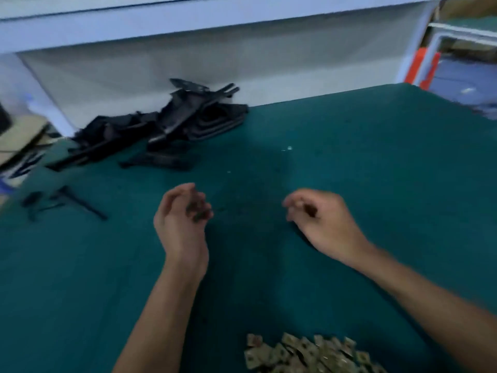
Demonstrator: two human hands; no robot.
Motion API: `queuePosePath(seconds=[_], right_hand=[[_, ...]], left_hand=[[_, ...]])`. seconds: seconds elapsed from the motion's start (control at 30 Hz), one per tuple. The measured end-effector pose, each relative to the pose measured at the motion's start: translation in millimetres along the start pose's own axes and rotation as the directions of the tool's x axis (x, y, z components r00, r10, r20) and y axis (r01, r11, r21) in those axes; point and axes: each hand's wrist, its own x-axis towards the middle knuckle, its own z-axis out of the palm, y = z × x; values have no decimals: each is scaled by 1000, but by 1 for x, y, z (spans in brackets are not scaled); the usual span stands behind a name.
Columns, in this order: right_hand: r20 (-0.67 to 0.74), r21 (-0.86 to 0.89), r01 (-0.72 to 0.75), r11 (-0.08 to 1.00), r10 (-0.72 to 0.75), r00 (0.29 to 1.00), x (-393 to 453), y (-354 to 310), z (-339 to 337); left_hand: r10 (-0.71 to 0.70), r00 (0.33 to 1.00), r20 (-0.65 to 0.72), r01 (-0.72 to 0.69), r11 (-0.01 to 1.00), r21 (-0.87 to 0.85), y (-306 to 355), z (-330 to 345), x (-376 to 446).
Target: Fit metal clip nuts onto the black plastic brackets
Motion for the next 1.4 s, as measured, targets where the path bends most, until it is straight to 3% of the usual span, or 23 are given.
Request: queuePosePath(seconds=[0.07, 0.23, 0.43, 0.5, 0.6, 0.67, 0.73, 0.83, 0.93, 0.97, 1.0, 1.07, 1.1, 1.17, 1.23, 1.27, 1.4], right_hand=[[-4, -32, 67, 997, -67, 998, 50, -9, 43], [51, -62, 221, 973, -218, 975, 156, -35, 136], [223, -414, 196, 889, -110, 969, 207, -67, 195], [215, -389, 168, 906, -88, 973, 204, -75, 193], [143, -192, 111, 975, -84, 986, 181, -79, 167], [74, -189, 172, 967, -160, 984, 152, -80, 140], [98, -369, 308, 877, -293, 951, 118, -78, 111], [214, -645, 483, 592, -466, 858, 61, -77, 73], [341, -681, 605, 411, -554, 760, 13, -77, 49], [391, -642, 653, 401, -562, 729, 0, -75, 42], [437, -577, 684, 446, -539, 720, -13, -74, 35], [477, -416, 643, 643, -448, 757, -37, -70, 20], [444, -310, 556, 771, -400, 802, -49, -66, 12], [235, -96, 336, 937, -307, 922, -72, -57, -7], [20, 51, 158, 986, -159, 987, -90, -49, -29], [1, 93, 101, 991, -101, 995, -99, -46, -38], [247, 84, 40, 996, -60, 967, -129, -44, -45]], left_hand=[[50, 998, -48, -48, 998, 47, 1, 5, 4], [67, 998, -11, -66, 995, 76, 2, 8, 3], [-40, 999, -29, 39, 999, -26, 4, -2, 12], [-60, 998, -11, 59, 994, -95, 5, -3, 11], [-125, 991, 37, 131, 949, -286, 8, -2, 14], [-181, 983, 26, 178, 921, -347, 9, 0, 15], [-200, 980, 17, 194, 921, -339, 7, 1, 15], [-182, 968, 175, 219, 949, -227, 9, 6, 8], [-275, 915, 295, 333, 928, -169, 12, 12, -1], [-286, 909, 302, 343, 926, -158, 12, 12, -3], [-280, 909, 308, 330, 936, -125, 11, 13, -5], [-244, 911, 332, 275, 960, -51, 11, 14, -8], [-236, 905, 354, 264, 964, -34, 11, 14, -9], [-239, 874, 424, 286, 957, -50, 13, 13, -10], [-230, 831, 507, 299, 952, -59, 13, 10, -10], [-232, 805, 546, 307, 951, -49, 11, 8, -10], [-236, 676, 698, 363, 931, -38, 10, 6, -15]])
